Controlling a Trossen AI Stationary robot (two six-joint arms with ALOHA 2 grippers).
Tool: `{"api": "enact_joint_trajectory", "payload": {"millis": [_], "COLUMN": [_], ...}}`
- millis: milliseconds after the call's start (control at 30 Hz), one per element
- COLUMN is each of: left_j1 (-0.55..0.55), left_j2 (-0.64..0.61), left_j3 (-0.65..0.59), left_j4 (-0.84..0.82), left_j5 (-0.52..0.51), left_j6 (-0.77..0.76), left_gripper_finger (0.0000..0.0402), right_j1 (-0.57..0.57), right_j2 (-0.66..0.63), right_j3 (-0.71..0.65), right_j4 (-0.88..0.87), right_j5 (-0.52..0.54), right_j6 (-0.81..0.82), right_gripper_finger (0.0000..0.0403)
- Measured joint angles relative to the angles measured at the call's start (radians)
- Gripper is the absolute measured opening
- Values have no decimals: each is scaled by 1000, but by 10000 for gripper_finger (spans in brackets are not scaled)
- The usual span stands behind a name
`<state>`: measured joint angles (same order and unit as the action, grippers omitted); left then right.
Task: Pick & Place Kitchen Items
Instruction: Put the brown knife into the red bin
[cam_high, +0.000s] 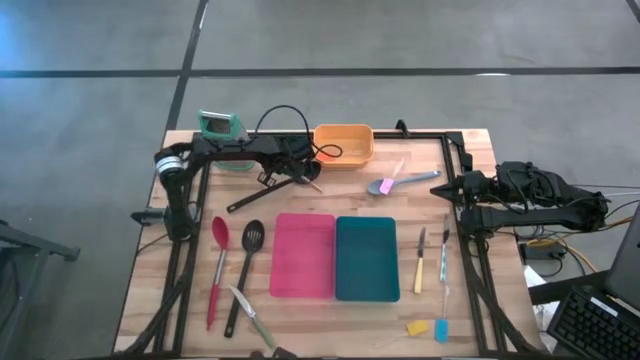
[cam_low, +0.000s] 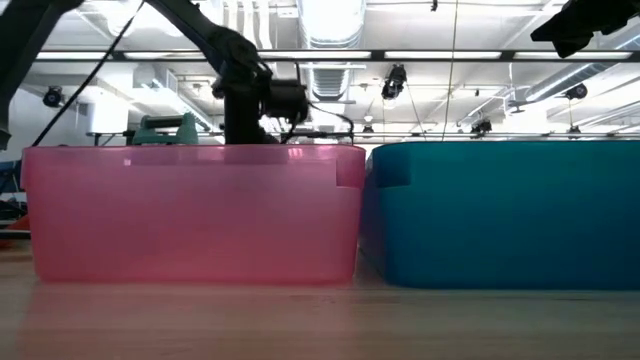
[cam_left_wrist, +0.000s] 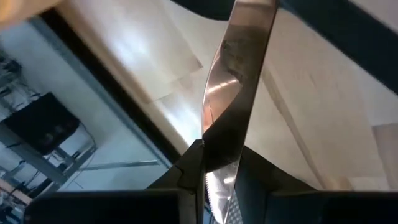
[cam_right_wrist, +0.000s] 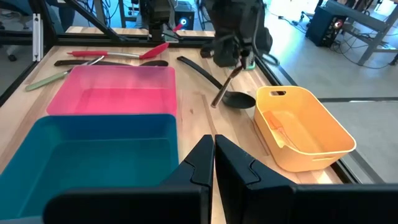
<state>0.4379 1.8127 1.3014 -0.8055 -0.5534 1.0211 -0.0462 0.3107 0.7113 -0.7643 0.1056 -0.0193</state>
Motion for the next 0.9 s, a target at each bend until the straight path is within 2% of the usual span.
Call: {"api": "enact_joint_trajectory", "payload": {"millis": [367,700,800,900], "left_j1": [-149,-446,-554,-654], "left_j2": [-193,-283,-277,-263], "left_j3": [1,1,1,0], "left_j4": [-66,-69,-69,-67], "left_j5": [5,24,26,25], "left_j6": [-117,-244,-296,-339], "left_gripper_finger": [60,58,18,2], "right_j1": [0,0,0,0], "right_j2": [0,0,0,0], "right_j3": [0,0,0,0], "right_j4": [0,0,0,0], "right_j5": [0,0,0,0], "right_j6": [0,0,0,0], "right_gripper_finger": [8,8,8,8]}}
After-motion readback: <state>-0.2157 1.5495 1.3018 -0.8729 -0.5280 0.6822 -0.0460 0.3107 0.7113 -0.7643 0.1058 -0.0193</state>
